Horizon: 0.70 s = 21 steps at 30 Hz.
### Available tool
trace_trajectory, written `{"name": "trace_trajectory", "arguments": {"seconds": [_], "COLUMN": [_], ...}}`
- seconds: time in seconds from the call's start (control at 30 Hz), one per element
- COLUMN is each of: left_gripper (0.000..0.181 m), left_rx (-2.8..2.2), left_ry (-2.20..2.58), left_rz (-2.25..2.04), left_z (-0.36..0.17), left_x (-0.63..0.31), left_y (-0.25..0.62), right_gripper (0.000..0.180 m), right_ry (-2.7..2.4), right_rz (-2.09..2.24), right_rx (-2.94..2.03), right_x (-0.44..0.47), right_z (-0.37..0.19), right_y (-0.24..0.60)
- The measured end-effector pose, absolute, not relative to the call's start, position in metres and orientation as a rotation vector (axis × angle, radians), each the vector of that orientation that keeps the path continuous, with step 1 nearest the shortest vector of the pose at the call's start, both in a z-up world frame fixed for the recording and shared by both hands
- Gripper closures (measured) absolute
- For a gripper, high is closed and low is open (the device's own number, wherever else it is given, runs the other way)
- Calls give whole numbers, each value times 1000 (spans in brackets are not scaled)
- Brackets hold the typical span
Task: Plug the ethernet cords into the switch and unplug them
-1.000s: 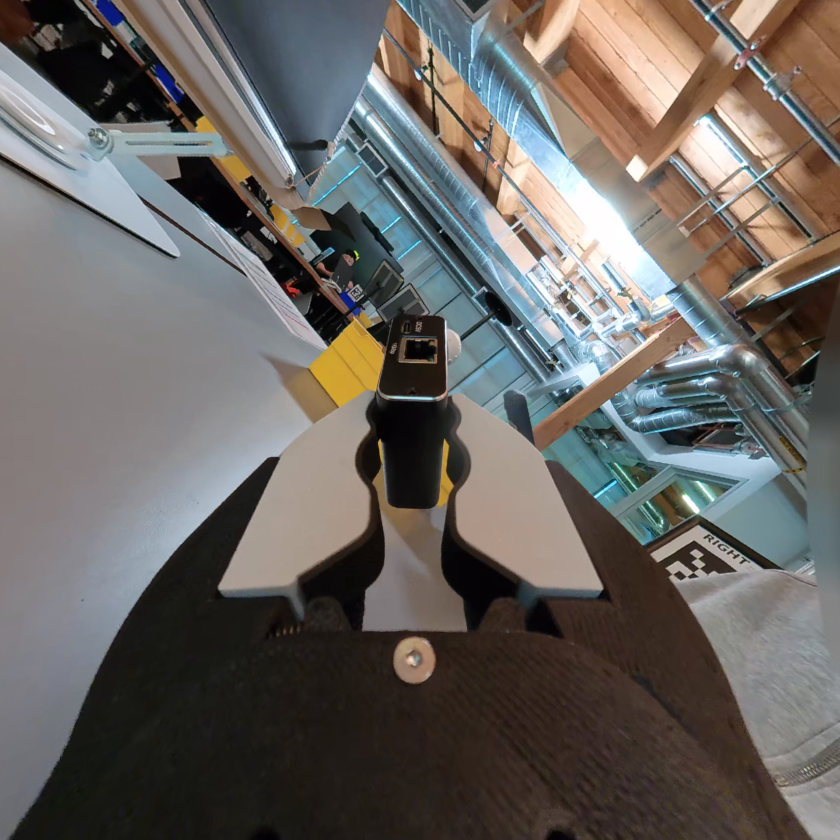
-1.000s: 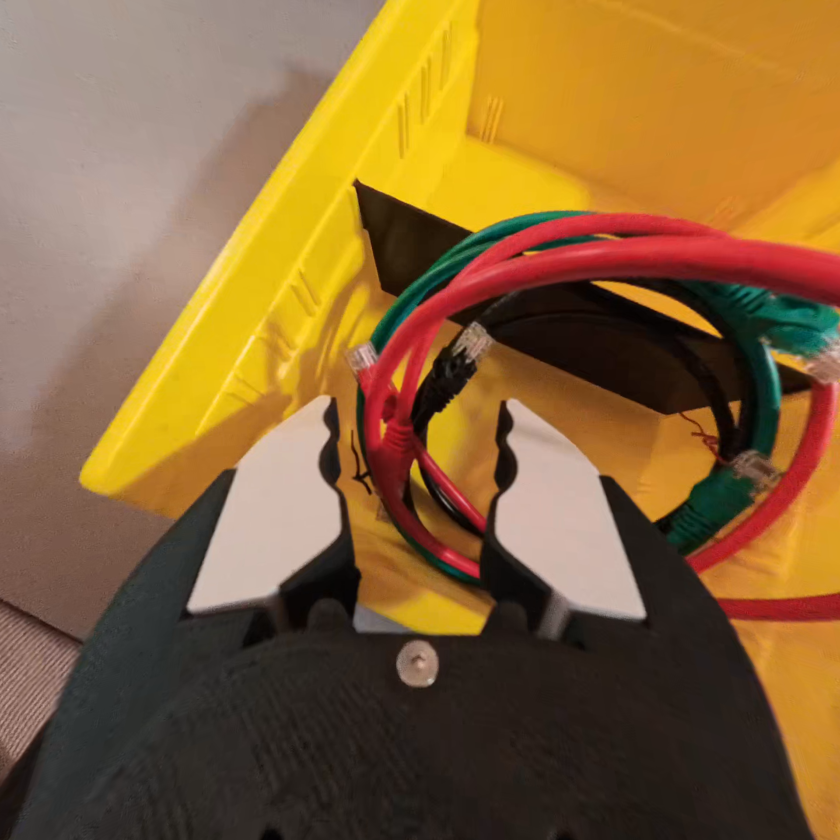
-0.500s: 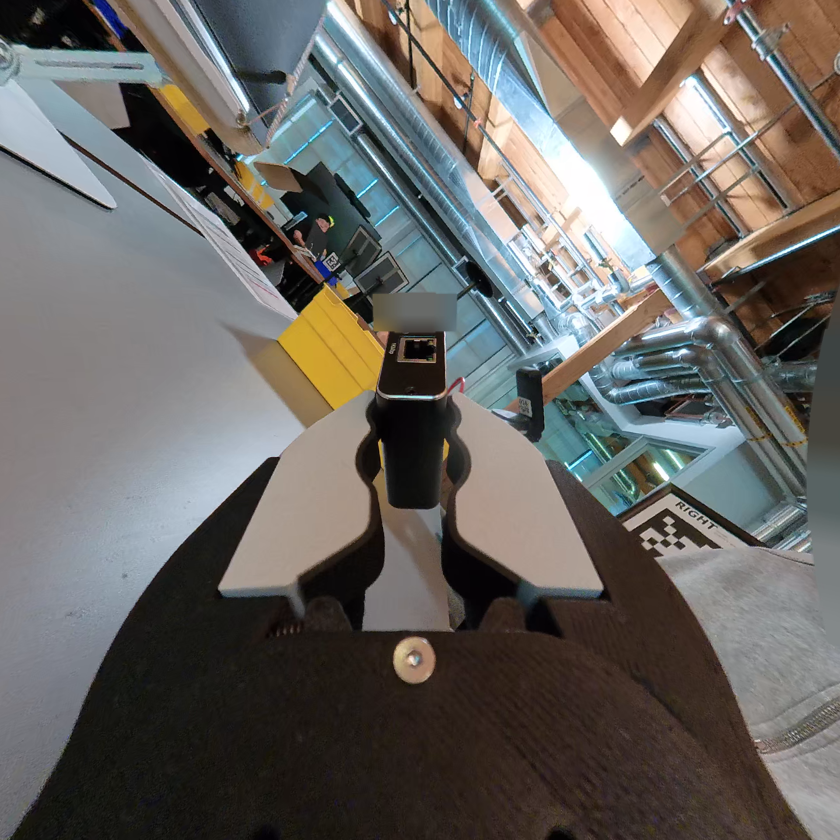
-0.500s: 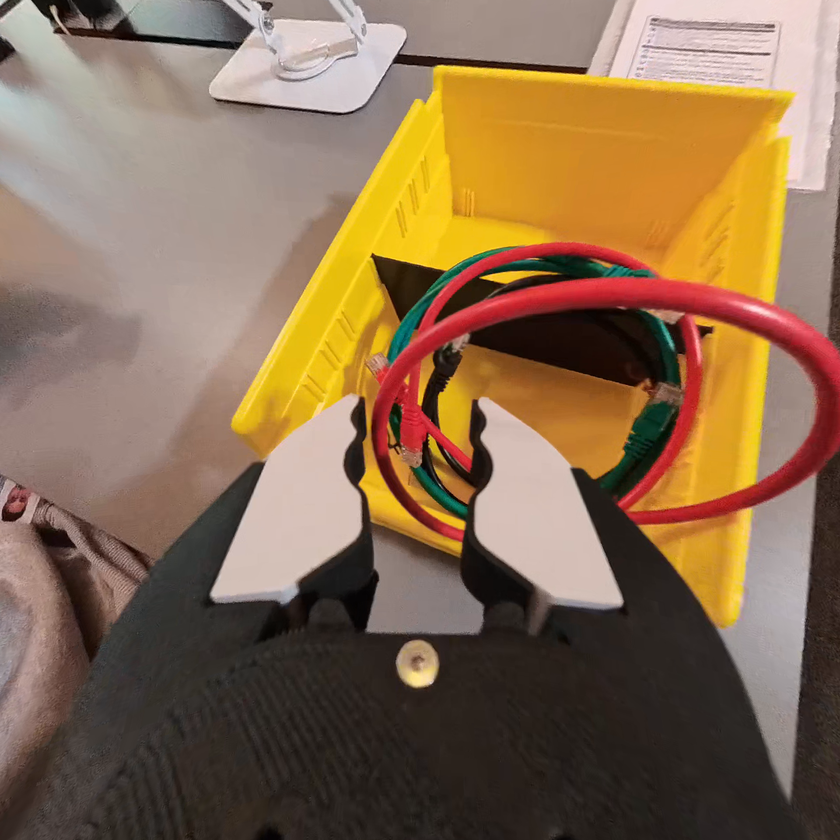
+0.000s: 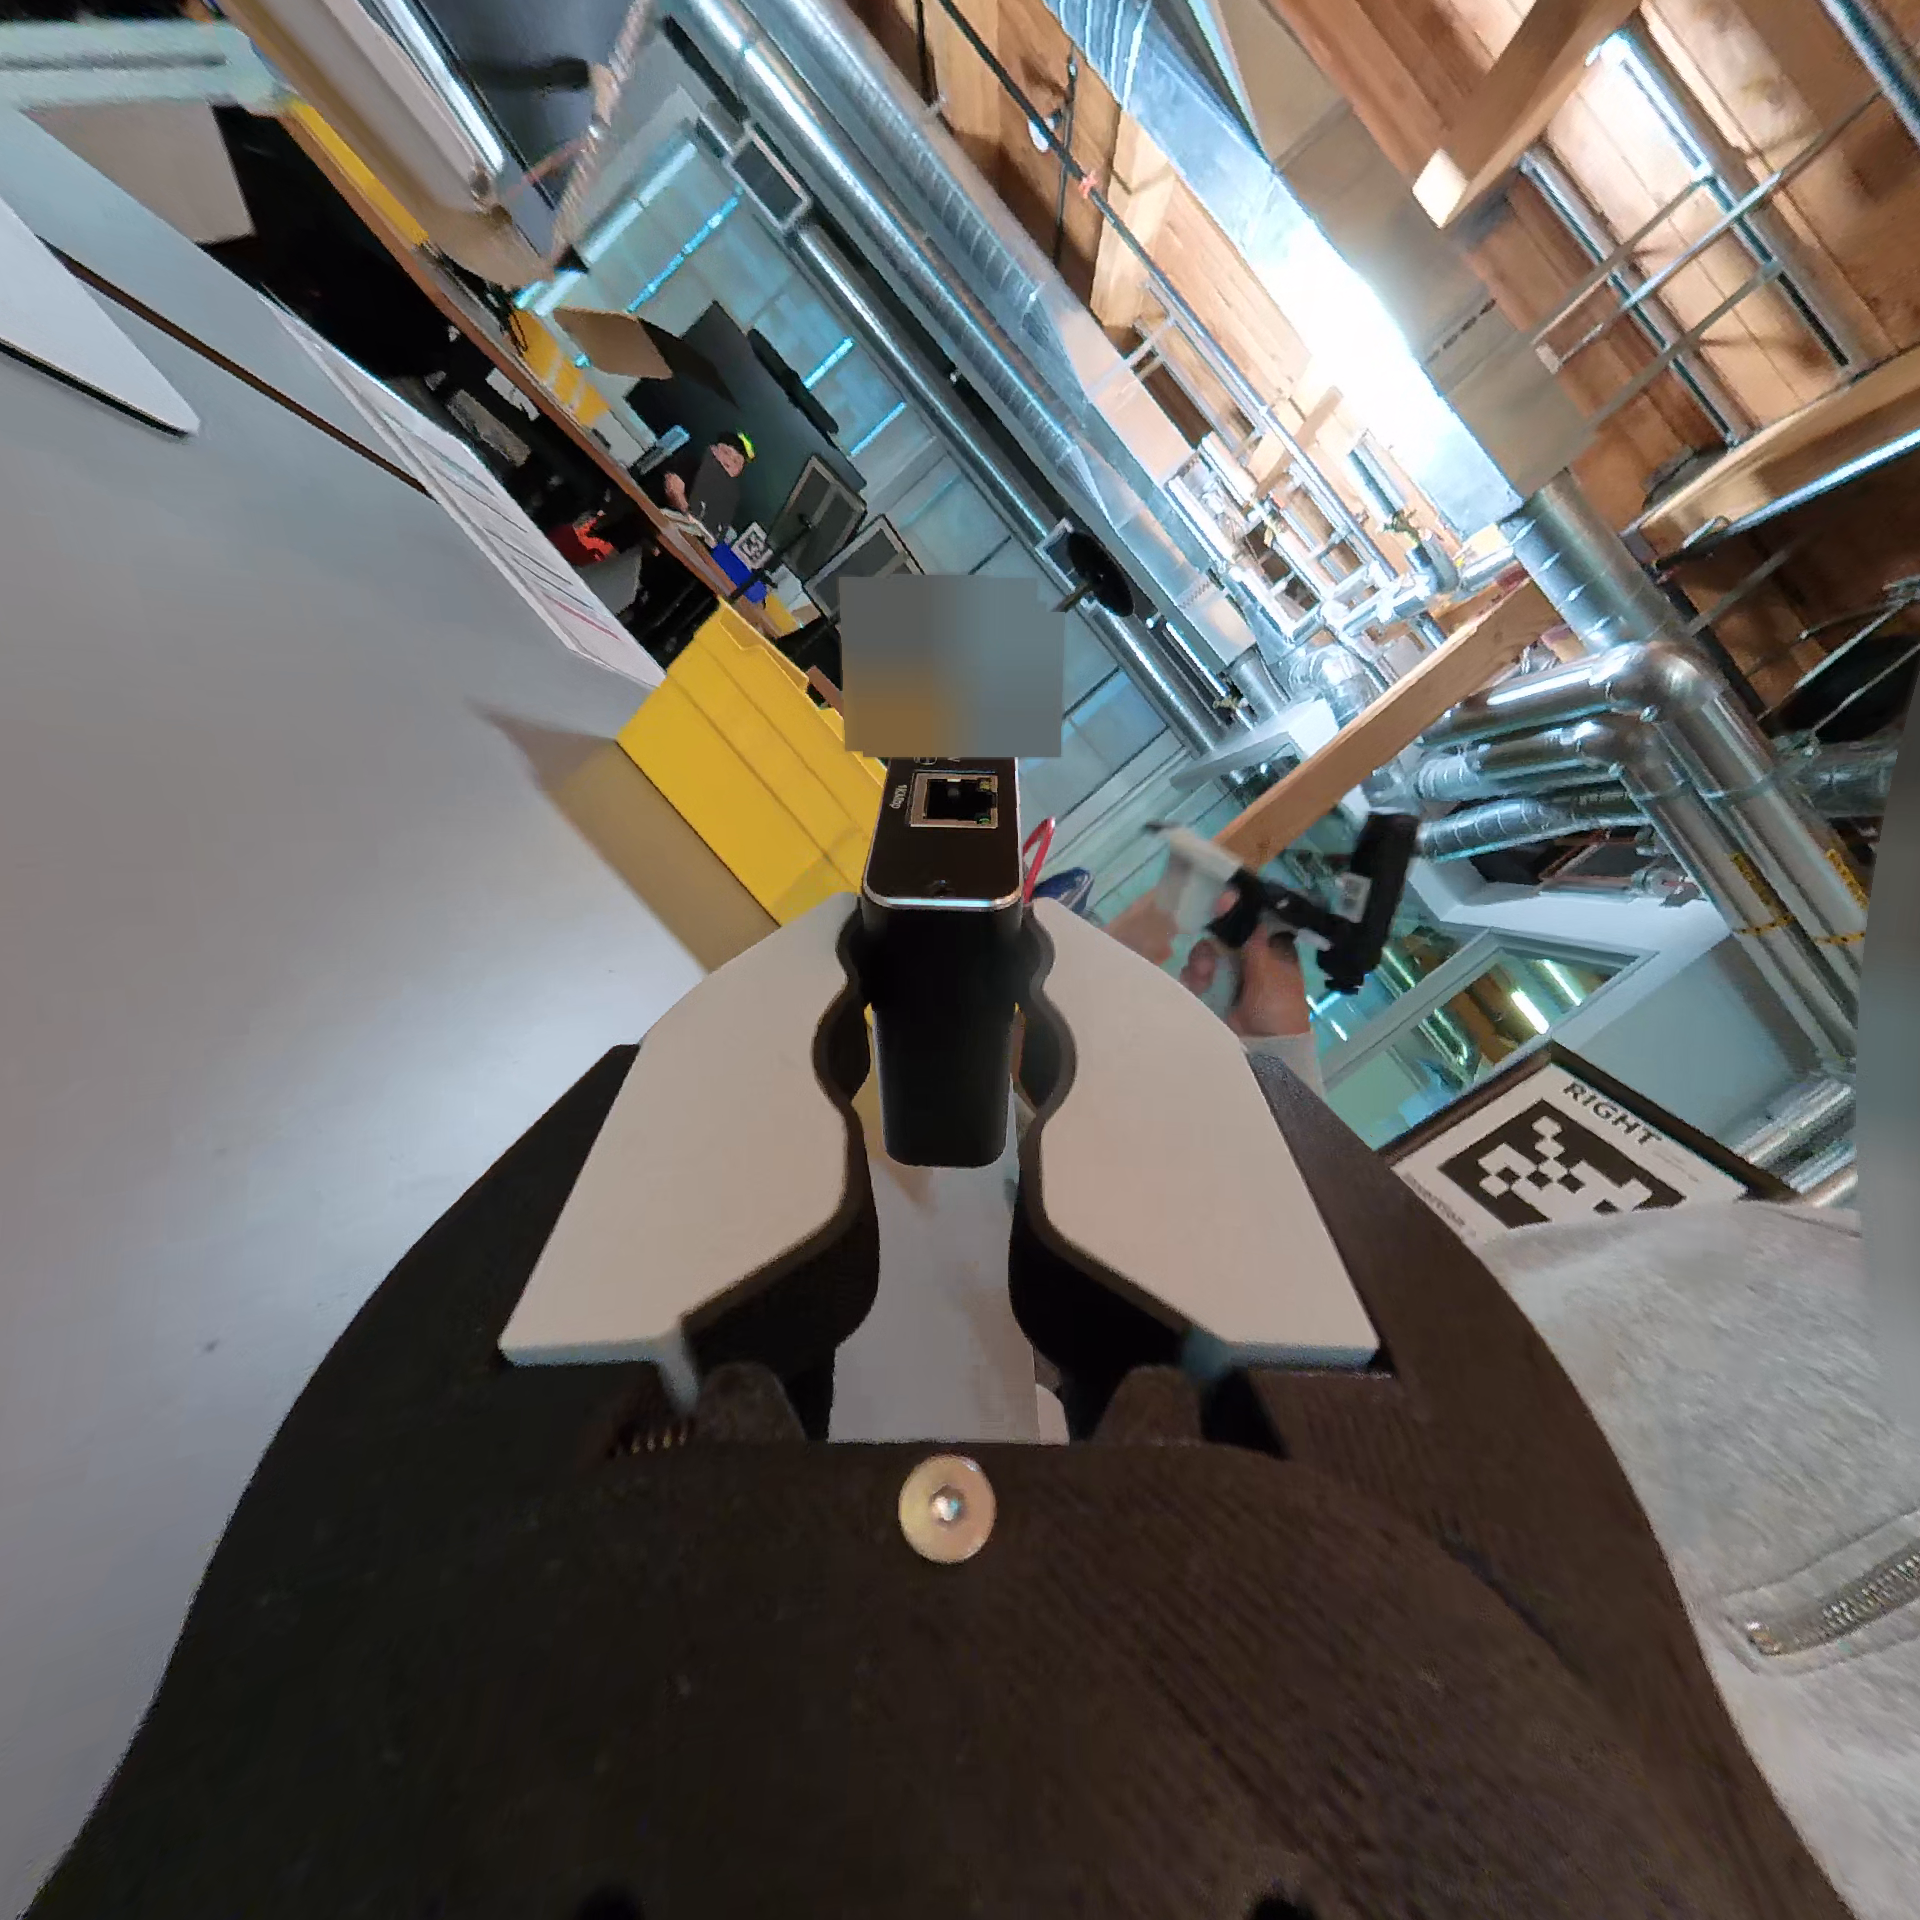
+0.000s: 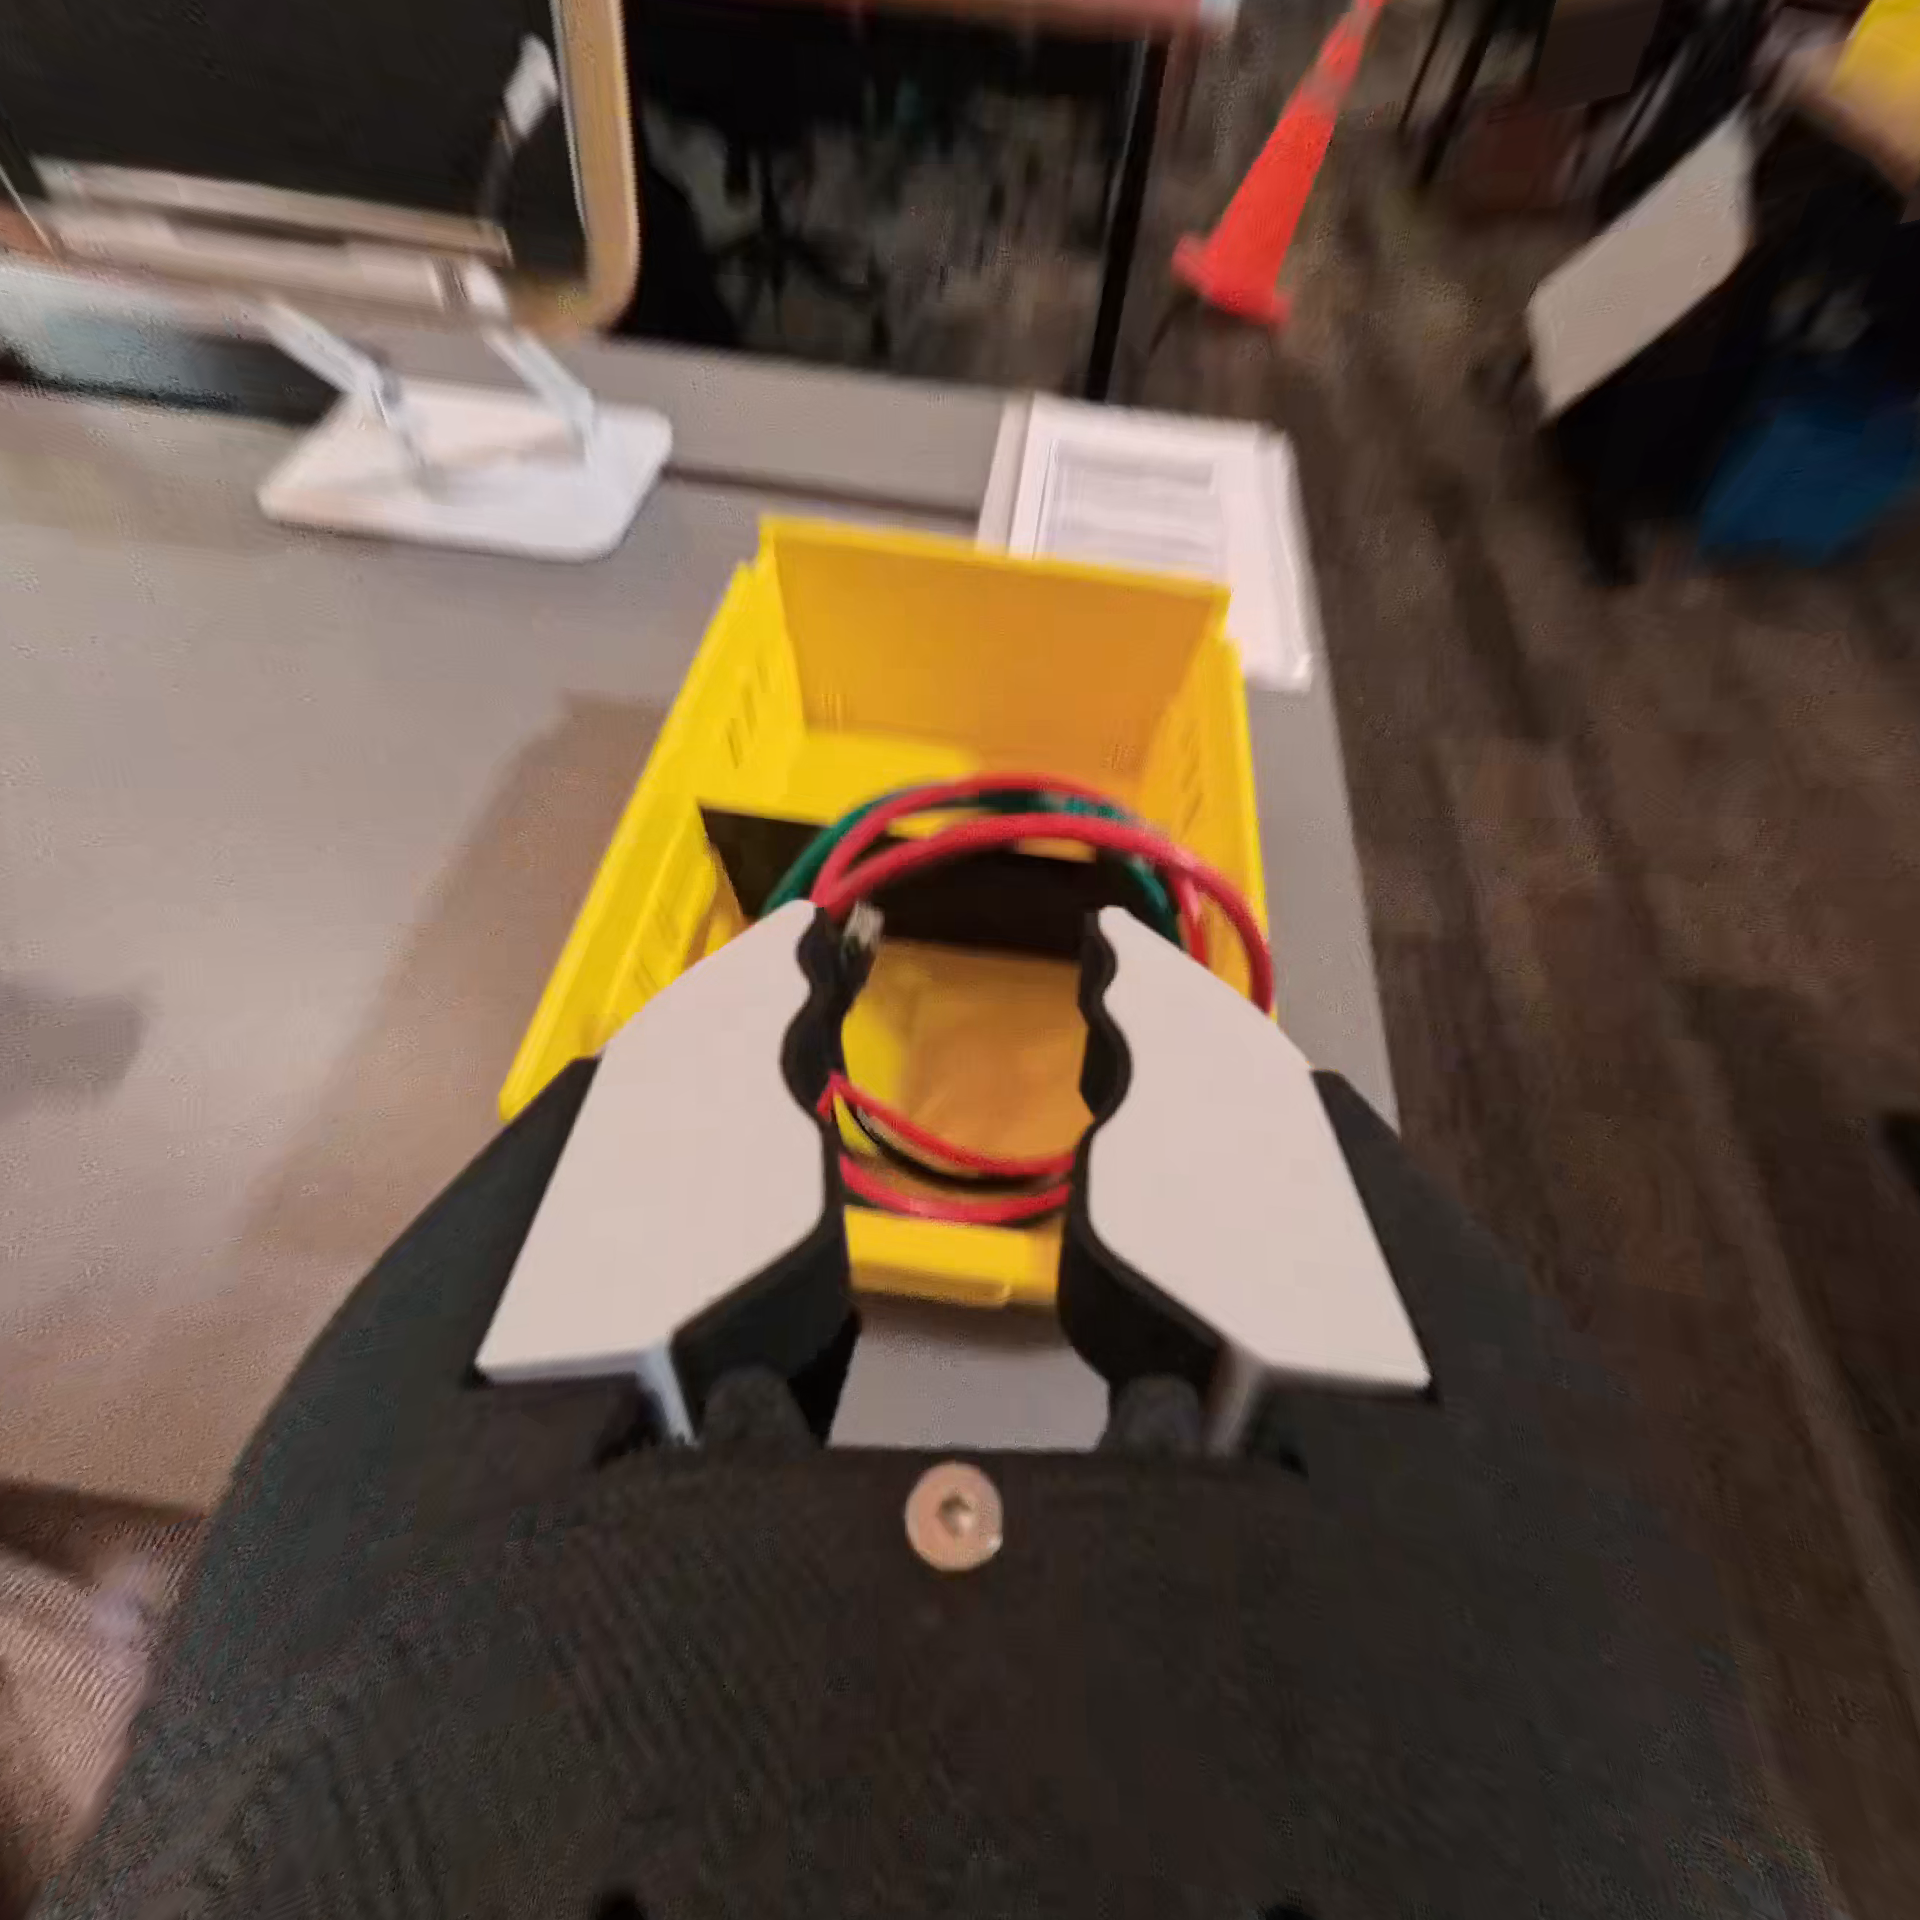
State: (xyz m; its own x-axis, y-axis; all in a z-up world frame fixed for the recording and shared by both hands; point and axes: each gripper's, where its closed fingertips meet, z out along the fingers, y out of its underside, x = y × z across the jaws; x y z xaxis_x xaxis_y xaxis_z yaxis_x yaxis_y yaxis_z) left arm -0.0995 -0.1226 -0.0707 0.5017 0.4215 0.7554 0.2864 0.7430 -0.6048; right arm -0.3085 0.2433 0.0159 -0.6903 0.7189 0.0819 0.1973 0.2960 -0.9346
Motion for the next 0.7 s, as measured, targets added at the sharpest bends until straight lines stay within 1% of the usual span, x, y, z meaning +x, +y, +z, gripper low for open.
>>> {"name": "trace_trajectory", "arguments": {"seconds": [0.03, 0.1, 0.13, 0.2, 0.23, 0.37, 0.47, 0.53, 0.63, 0.67, 0.7], "left_gripper": [156, 156, 156, 157, 157, 157, 157, 156, 157, 157, 157], "left_rx": [-791, -865, -905, -971, -989, -1017, -1042, -1044, -1026, -1029, -1035], "left_ry": [-1061, -1031, -1013, -972, -950, -875, -831, -816, -817, -825, -831], "left_rz": [85, 65, 56, 39, 31, -33, -90, -116, -121, -112, -98], "left_z": [-70, -69, -69, -66, -63, -55, -54, -54, -56, -57, -59], "left_x": [-100, -100, -100, -99, -98, -92, -88, -87, -87, -88, -89], "left_y": [-116, -98, -88, -68, -58, -24, -3, 6, 9, 9, 8], "right_gripper": [137, 139, 144, 150, 149, 139, 137, 134, 141, 148, 150], "right_ry": [-1972, -1881, -1879, -1936, -2013, -2472, -2657, -2722, -2831, -2866, -2884], "right_rz": [1503, 1771, 1923, 2198, 2278, 2297, 2226, 2149, 2109, 2100, 2101], "right_rx": [-715, -513, -419, -273, -227, -120, -78, -55, -37, -45, -67], "right_x": [-295, -256, -235, -195, -179, -121, -95, -91, -80, -77, -76], "right_z": [42, 75, 81, 77, 65, -8, -44, -57, -71, -76, -79], "right_y": [237, 208, 188, 142, 118, 38, 14, 8, 4, 3, 1]}}
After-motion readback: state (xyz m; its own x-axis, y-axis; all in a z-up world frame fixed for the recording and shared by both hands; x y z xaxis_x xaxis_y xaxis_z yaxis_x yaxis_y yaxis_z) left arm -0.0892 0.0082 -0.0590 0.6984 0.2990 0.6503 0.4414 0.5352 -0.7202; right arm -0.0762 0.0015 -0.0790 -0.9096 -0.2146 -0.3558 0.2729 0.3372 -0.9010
